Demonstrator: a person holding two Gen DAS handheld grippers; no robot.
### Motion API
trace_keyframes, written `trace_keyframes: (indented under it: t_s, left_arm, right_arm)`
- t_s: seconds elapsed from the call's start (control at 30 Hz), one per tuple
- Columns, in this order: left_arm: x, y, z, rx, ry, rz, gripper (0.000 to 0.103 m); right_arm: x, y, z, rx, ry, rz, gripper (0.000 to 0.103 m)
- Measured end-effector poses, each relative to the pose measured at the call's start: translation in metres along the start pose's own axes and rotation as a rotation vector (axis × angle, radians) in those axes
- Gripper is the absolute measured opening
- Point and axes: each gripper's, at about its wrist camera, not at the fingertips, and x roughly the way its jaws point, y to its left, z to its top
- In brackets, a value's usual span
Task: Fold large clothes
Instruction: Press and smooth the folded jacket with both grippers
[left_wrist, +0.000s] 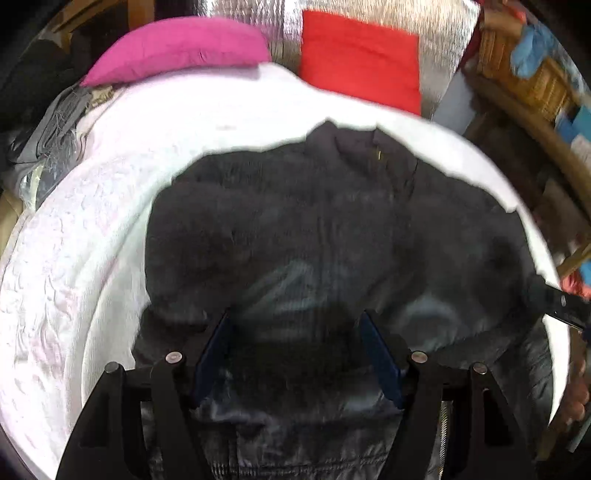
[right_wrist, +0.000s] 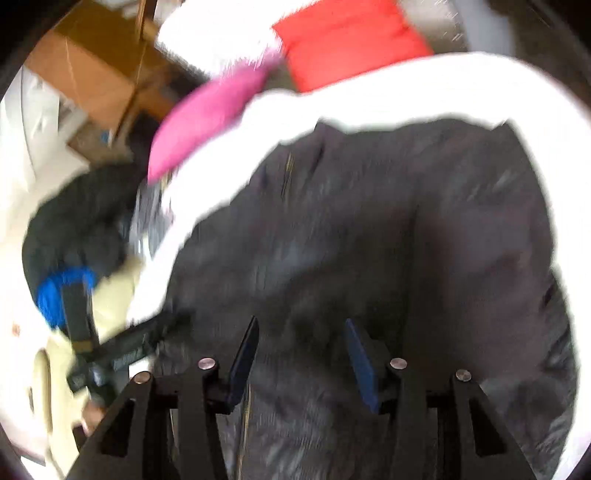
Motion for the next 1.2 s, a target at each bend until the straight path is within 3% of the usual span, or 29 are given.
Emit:
trace_keyframes:
  t_s: [0.1,0.23,0.37,0.57,0.7,0.83,0.97,1.13,1.2]
  left_arm:
    - [0.003,0.008,0.011,-0.031,-0.043,0.069,0.071]
    - [0.023,0.024,0.02,-0.099,-0.011,0.134,0.071]
    - [0.038,0.022,0.018,-0.065,0.042,0.188,0.073]
    - [0.013,0.021,0.015,-0.102,0.008,0.112,0.073]
    - [-0.004,0.014,0.009,-0.052,-0.025,0.116,0.073]
    - [0.011,0.011,-0.005,0.014,0.056,0.138,0.073]
    - [0.019,0.01,-0.007,0.047,0.082,0.151,0.073]
    - [-0.007,0.017,-0.005,-0.003,0.019,0.091,0.073]
    - [-0.018,0.02,-0.007,0.001,-0.004,0.094,0.073]
  right_arm:
    - [-0.005,-0.016,0.013,0.047,-0.093,-0.031,0.056]
    - [0.017,-0.044,0.024,0.114,-0.074,-0.082,0.056]
    - [0.029,-0.042,0.027,0.068,-0.057,-0.118,0.057]
    - [0.007,-0.034,0.018,0.055,-0.04,-0.059,0.056]
    - [-0.003,-0.014,0.0,-0.018,0.0,-0.041,0.056]
    - [0.01,-0.016,-0.018,-0.03,0.066,-0.065,0.057]
    - [0.006,-0.019,-0.017,-0.003,0.065,-0.046,0.057]
    - [-0.019,-0.017,-0.016,0.022,0.012,0.002,0.057]
    - [-0.026,-0.019,-0.015,0.03,-0.01,-0.002,0.063]
